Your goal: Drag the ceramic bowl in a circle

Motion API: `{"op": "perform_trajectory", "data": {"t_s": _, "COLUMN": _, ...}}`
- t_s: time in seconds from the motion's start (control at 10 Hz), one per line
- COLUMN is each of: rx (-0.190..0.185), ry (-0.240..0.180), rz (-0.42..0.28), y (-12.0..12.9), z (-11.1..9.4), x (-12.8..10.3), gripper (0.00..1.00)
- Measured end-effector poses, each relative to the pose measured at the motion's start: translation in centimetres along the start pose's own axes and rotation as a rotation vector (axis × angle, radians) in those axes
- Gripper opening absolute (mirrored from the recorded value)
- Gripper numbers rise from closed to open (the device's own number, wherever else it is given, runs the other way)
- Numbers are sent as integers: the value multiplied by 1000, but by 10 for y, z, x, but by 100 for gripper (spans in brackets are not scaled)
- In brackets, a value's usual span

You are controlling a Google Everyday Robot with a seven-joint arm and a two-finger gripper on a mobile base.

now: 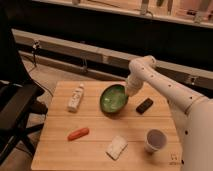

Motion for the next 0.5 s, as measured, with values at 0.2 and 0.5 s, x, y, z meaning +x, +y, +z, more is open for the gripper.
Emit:
{"op": "perform_trajectory", "data": {"t_s": 0.2, "rx": -6, "ry": -4, "rz": -13, "y": -3, "z": 0, "x": -4, "gripper": 0}}
{"op": "perform_trajectory", "data": {"t_s": 0.5, "rx": -11, "ry": -2, "rz": -37, "y": -18, "z": 2, "x": -4, "gripper": 0}}
